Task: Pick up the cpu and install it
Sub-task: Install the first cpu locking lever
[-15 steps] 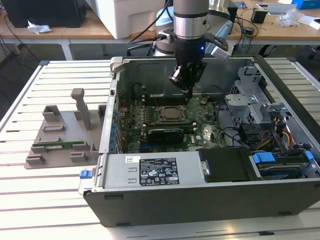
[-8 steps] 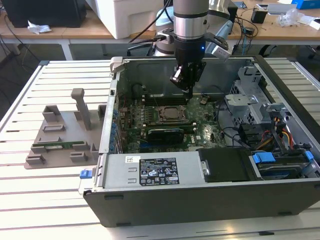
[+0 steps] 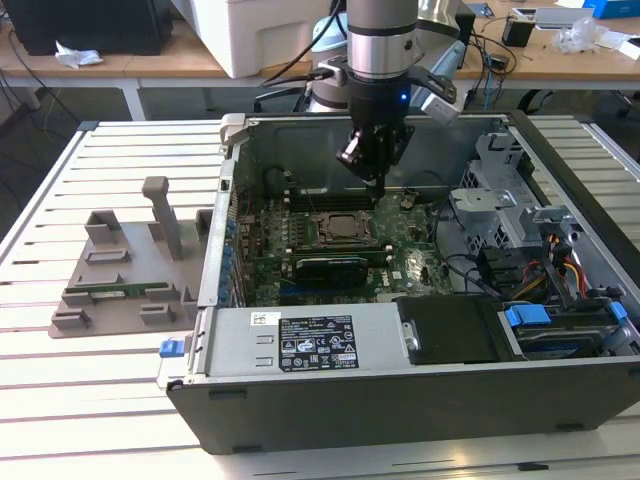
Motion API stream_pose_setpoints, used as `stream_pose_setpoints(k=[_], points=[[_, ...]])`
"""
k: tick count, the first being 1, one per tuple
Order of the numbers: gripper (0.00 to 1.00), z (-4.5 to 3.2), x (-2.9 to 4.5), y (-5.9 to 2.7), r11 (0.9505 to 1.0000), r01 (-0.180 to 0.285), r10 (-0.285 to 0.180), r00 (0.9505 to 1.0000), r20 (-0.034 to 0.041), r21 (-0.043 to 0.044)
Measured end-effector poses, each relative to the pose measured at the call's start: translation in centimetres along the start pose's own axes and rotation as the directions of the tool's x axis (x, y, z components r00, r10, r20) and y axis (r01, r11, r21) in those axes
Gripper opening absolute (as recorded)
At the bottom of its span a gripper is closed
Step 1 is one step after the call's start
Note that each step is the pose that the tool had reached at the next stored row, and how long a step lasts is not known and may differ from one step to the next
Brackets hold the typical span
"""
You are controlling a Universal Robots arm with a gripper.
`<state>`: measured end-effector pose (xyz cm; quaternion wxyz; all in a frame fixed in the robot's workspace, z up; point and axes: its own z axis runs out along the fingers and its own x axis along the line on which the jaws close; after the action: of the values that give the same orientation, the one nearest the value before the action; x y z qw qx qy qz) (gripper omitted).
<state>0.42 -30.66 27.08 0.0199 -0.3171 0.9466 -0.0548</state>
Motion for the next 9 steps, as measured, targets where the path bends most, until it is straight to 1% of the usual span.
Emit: stream_pose_setpoints(k=[2, 6, 9], points=[[0.11, 0.00, 0.00, 0.00, 0.9996, -0.030, 0.030, 0.9996, -0.0037, 0.0005], [0.11, 0.01, 0.00, 0.00, 0.9976, -0.069, 0.069, 0.9976, -0.0087, 0.0016], [0.11, 0.01, 0.00, 0.00, 0.9939, -0.110, 0.110, 0.9938, -0.0141, 0.0030]])
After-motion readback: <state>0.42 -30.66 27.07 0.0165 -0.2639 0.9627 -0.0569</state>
